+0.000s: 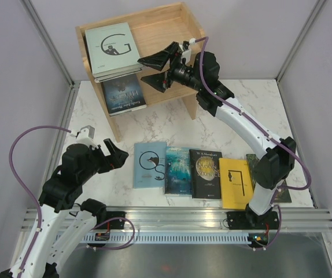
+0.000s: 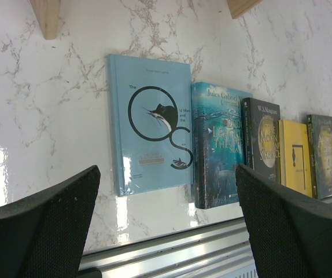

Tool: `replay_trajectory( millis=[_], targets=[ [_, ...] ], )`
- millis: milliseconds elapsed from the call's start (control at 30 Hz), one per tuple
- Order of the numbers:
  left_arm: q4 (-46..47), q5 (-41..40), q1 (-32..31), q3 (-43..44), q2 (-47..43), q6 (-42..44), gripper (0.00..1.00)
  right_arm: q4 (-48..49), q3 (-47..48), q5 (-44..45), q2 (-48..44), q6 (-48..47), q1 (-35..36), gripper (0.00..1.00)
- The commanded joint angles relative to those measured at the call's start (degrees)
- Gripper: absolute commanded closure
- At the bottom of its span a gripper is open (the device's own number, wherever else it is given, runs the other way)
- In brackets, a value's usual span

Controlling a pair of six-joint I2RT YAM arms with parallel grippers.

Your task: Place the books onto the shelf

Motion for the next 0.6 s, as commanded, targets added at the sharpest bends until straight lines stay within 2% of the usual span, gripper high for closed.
replay_trajectory(
  millis=[0,133,233,400,467,567],
  targets=[
    [2.1,-0.3,0.1,0.0,-0.1,2.2,0.00,-1.9,-3.8,-1.5,-4.1,0.1,-1.1,0.07],
    [1.9,-0.3,0.1,0.0,0.3,2.2,0.00,-2.0,-10.1,-3.6,-8.9,-2.7,-1.8,0.06],
    [2.2,1.2,0.1,0.2,1.9,2.5,0.00,-1.9,-19.8,-4.1,-15.8,-5.5,-2.8,0.06],
    [6.5,11.7,-0.1,-1.8,7.0,2.4,0.00,-2.4,-38.3,-3.5,-30.7,-15.6,-5.6,0.06],
    [10.7,15.7,-0.1,-4.0,9.0,1.4,0.00,-6.2,-44.2,-0.8,-34.8,-19.7,-6.5,0.05],
    [17.5,18.4,-1.0,-9.0,12.6,-1.9,0.00,-17.6,-49.8,5.1,-41.0,-28.4,-7.6,0.05]
  ],
)
